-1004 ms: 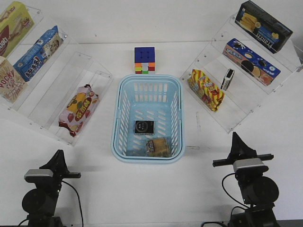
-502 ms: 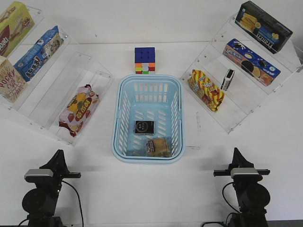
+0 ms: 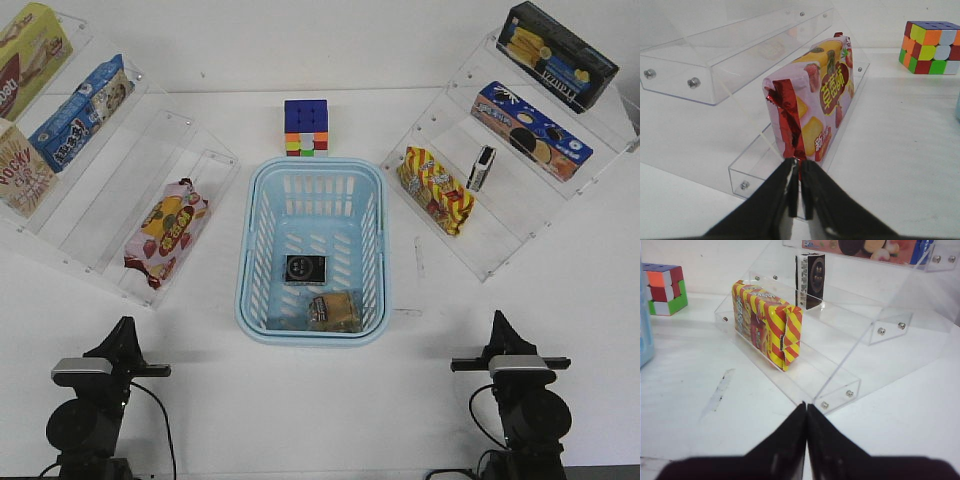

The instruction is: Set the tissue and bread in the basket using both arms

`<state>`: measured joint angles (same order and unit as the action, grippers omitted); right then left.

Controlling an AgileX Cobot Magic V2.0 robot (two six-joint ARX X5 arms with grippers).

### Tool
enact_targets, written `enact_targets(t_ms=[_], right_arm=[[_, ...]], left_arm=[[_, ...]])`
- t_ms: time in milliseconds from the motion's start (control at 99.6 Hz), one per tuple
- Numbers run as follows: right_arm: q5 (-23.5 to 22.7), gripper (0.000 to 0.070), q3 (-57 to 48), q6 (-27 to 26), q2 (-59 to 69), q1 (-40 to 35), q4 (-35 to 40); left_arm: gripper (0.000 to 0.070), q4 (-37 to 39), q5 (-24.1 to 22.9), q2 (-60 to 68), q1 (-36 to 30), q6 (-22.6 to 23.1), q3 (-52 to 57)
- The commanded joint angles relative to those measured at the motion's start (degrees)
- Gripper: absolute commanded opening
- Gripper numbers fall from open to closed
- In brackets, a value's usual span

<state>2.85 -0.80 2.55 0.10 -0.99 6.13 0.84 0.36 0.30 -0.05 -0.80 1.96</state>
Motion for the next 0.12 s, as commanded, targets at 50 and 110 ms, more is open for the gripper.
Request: enact_targets(t_ms=[50, 110], right_arm=[[0.2, 0.0, 0.1, -0.8, 0.0, 0.2, -0.7], [0.2, 0.0, 0.1, -0.8, 0.0, 0.2, -0.7]], left_arm=[[0.0001, 0.8, 0.1, -0.1, 0.1, 0.1, -1.1], [0.0001, 0.8, 0.1, -0.1, 0.1, 0.1, -1.1]])
